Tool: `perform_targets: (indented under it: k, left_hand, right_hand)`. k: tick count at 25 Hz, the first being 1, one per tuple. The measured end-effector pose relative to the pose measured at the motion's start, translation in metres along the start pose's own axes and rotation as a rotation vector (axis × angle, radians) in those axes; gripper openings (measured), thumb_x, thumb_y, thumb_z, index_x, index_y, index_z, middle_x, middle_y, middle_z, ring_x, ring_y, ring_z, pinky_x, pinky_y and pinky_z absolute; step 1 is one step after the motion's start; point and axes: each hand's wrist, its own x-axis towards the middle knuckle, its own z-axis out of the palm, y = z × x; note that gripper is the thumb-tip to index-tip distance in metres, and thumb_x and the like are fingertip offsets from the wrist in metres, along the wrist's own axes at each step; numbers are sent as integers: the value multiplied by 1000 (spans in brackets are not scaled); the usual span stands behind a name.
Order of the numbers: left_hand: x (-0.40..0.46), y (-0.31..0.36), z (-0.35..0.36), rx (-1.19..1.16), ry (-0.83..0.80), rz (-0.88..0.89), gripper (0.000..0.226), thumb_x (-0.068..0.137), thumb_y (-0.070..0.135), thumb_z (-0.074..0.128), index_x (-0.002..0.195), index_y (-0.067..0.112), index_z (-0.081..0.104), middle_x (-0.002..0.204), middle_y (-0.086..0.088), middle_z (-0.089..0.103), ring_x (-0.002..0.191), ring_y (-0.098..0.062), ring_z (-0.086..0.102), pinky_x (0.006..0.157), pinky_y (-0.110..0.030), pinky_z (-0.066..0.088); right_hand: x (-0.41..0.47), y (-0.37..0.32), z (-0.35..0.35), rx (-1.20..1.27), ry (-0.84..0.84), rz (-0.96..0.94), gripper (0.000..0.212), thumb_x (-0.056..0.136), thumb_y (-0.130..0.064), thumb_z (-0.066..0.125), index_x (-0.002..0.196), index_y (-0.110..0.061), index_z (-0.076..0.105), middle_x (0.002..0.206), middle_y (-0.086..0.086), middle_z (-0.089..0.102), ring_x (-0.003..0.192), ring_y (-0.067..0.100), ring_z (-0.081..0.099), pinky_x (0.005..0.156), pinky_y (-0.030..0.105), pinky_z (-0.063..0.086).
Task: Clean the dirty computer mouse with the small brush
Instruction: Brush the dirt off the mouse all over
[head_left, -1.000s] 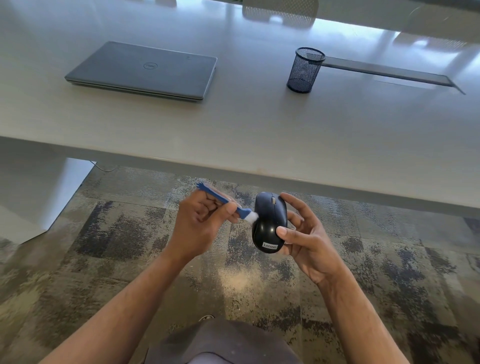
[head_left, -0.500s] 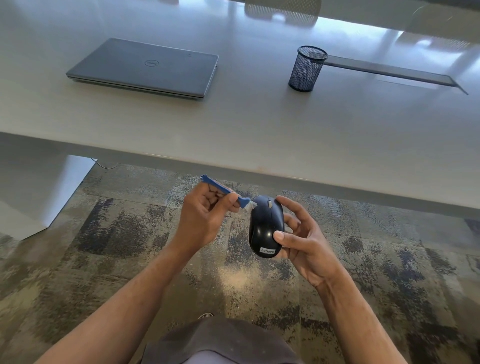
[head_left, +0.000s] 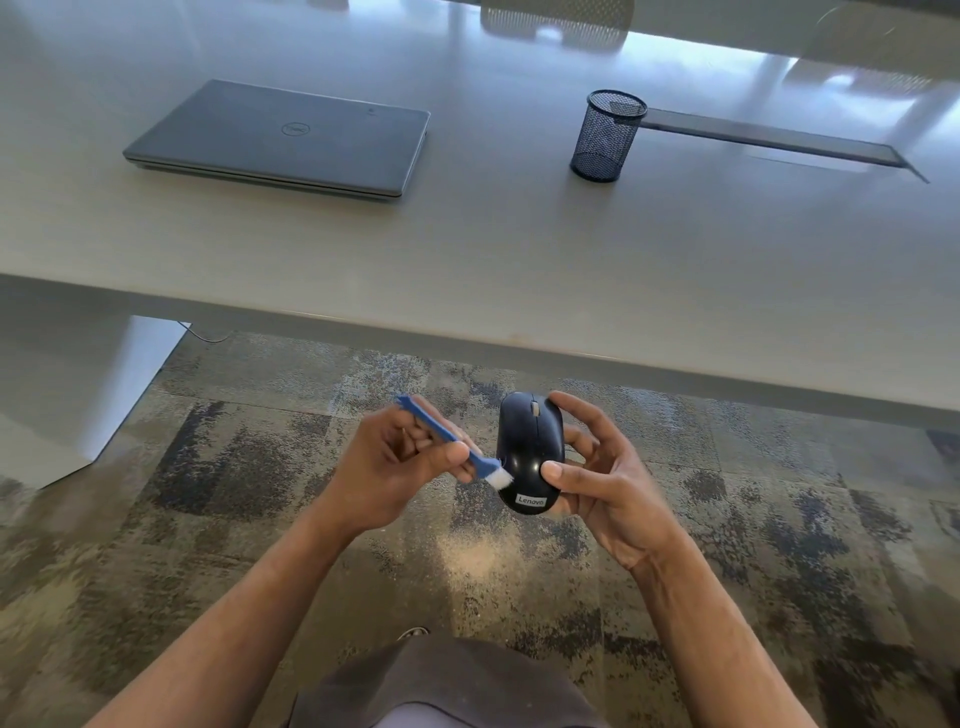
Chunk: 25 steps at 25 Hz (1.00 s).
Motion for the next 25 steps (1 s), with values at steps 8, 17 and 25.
perform_targets:
  k: [8, 17, 25]
  left_hand:
    - [16, -4, -2, 242, 294, -44, 4, 89, 6, 69, 93, 5, 69, 81, 1, 78, 69, -19, 75, 67, -25, 59]
    - [25, 21, 14, 413, 101, 130, 11, 87, 27, 69, 98, 28, 69, 89, 13, 73, 83, -9, 73, 76, -19, 57]
    - [31, 19, 4, 677, -20, 264, 18, 91, 10, 69, 109, 12, 70, 103, 8, 69, 93, -2, 67, 84, -22, 56]
  right_hand:
    - [-2, 4, 8, -38, 2, 7, 79, 57, -5, 96, 127, -27, 69, 115, 11, 72, 95, 38, 73, 70, 49, 63]
    - [0, 8, 18, -168, 46, 7, 76, 55, -13, 92, 124, -35, 69, 123, 11, 71, 95, 38, 74, 74, 52, 58]
    - [-2, 9, 15, -203, 38, 0, 76, 55, -14, 93, 124, -36, 69, 126, 14, 68, 94, 35, 75, 69, 45, 60]
